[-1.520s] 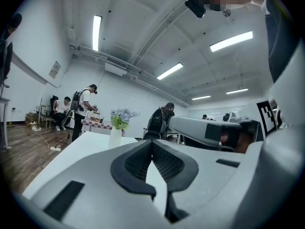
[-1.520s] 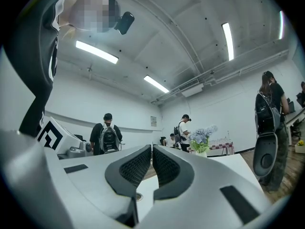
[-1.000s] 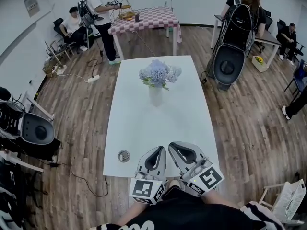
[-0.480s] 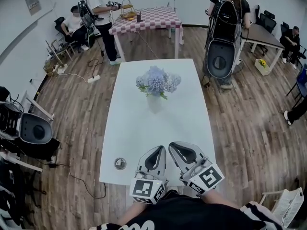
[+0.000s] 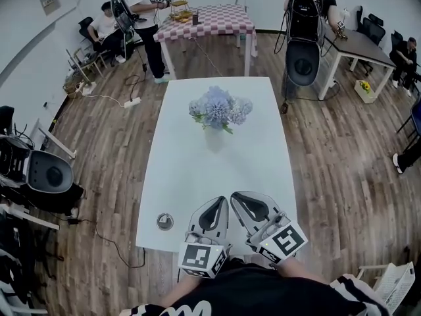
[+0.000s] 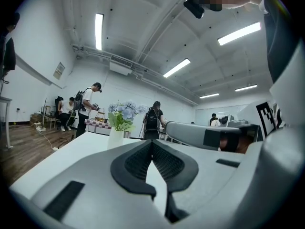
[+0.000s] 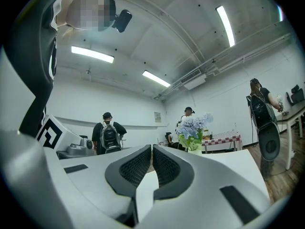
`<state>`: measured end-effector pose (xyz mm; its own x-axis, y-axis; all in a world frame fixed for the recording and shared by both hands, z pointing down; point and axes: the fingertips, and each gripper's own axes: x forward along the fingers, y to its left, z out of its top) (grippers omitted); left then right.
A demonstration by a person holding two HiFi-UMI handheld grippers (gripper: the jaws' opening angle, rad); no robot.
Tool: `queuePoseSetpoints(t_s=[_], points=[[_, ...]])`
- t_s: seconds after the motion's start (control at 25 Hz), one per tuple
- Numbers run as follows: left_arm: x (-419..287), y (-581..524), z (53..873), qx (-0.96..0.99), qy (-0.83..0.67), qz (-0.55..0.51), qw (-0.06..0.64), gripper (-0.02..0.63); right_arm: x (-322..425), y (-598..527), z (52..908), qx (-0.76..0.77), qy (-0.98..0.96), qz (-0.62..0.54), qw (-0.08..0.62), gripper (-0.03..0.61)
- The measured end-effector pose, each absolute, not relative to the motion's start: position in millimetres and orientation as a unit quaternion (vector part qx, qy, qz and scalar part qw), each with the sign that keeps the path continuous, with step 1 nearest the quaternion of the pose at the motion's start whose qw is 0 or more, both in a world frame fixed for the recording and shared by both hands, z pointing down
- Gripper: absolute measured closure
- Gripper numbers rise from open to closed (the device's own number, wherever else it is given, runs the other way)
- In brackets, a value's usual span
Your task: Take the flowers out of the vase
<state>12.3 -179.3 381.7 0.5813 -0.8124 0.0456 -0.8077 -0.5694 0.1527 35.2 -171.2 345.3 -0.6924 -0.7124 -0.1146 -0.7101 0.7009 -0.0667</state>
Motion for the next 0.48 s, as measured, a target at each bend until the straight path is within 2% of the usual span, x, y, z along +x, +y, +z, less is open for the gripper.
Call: queuePoseSetpoints(t_s=[0.48], points=[[7.4,-183.9,383.8,0.878,-0.471,-0.006,0.082,0.609,33.4,-175.8,345.5,-0.374,0.924,-0.015,0.071,0.554]])
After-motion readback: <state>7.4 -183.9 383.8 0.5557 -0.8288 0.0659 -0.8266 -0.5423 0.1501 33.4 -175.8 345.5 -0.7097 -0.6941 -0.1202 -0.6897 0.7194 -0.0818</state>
